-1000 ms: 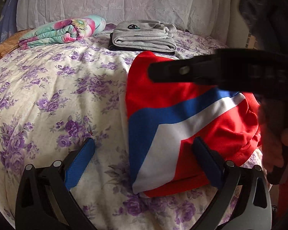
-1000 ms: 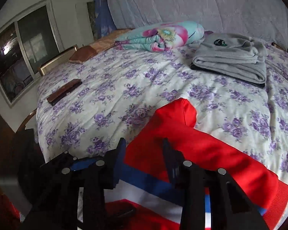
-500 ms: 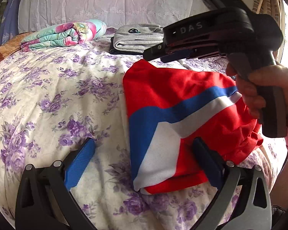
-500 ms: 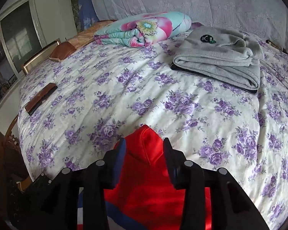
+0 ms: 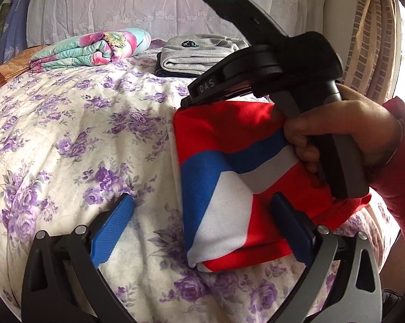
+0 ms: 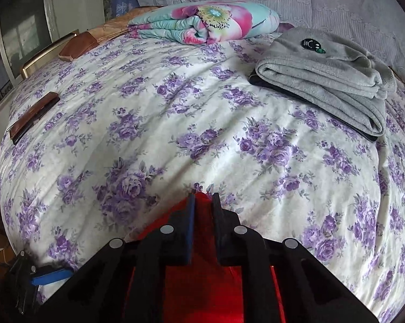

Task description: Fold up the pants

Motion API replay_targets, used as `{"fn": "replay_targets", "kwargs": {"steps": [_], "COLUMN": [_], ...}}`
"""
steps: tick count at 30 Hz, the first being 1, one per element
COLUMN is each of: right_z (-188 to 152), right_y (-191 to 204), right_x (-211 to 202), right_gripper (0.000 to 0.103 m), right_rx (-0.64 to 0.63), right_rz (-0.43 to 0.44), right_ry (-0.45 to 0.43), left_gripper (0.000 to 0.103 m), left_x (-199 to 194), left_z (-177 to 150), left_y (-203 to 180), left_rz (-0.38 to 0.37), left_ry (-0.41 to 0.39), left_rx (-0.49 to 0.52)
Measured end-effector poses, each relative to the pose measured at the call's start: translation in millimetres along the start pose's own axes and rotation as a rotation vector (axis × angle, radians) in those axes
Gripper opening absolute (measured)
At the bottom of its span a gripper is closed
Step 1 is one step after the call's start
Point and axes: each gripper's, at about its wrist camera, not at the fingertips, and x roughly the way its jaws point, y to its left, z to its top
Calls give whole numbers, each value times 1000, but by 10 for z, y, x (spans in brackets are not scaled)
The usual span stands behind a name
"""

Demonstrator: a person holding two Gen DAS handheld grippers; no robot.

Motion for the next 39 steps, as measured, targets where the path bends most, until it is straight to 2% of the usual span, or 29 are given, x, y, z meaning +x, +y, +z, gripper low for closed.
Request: {"fn": "replay_targets", "kwargs": {"steps": [2, 4, 6, 8, 10, 12, 14, 16, 19, 21, 23, 25, 26, 27, 30, 33, 34, 35, 36, 37, 39], "right_z": [10, -8, -72, -185, -314, -422, -421, -376, -462, -631, -842, -1031, -1117, -1183, -1137, -1246, -1332, -1432, -1540, -1655, -1845], "right_y": [-58, -83, -39, 61, 129, 100, -72, -202, -222, -251, -290, -328, -339, -348, -362, -221, -178, -147, -128, -129, -206], "right_x": [-51, -247, -487, -621, -564, -339, -255, -373, -837, -1141, -1235, -1035, -912, -894, -954, -1271, -1416, -1528, -1608, -1638, -1493], "right_gripper": [13, 13, 13, 15, 34, 58, 68, 67, 67, 69, 74, 76, 77, 79, 79, 79, 81, 88, 95, 97, 97], "right_rx": [33, 48, 29, -33, -98, -134, -42, 30, 43, 61, 75, 58, 33, 30, 73, 78, 73, 73, 75, 77, 91], "right_rz": [29, 38, 20, -25, -106, -188, -142, -83, -134, -124, -133, -158, -173, -167, -162, -185, -190, -206, -234, -265, -320], "right_ry": [-10, -61, -104, -98, -55, -12, -23, -59, -205, -262, -249, -164, -154, -213, -229, -328, -365, -387, -397, -389, -298], "left_gripper": [99, 99, 99, 99, 99, 99, 99, 99, 99, 99, 99, 99, 99, 99, 99, 99, 99, 99, 99, 99, 99], "left_x": [-4, -6, -7, -5, -5, -3, -5, -5, -4, 0, 3, 7, 9, 14, 25, 26, 28, 27, 30, 27, 23], "left_z": [-1, -7, -11, -13, -14, -12, -15, -14, -14, -11, -12, -10, -11, -8, 1, 0, 1, -1, 1, -3, -9], "left_y": [1, 0, 4, 11, 9, 11, 12, 14, 10, 11, 9, 10, 7, 3, 0, 17, 23, 25, 27, 33, 34], "left_rz": [-2, -6, -8, -11, -10, -9, -3, -7, -9, -9, -9, -7, -7, -2, 1, -1, -3, -3, -3, -5, -5], "left_ry": [0, -2, -6, -6, -8, -7, -5, -2, -1, -3, -5, -6, -6, -5, 0, 2, 1, 0, -1, -2, -4], "left_rx": [1, 7, 9, 7, 6, 5, 4, 7, 14, 13, 10, 7, 7, 10, 11, 16, 15, 15, 14, 14, 13]}}
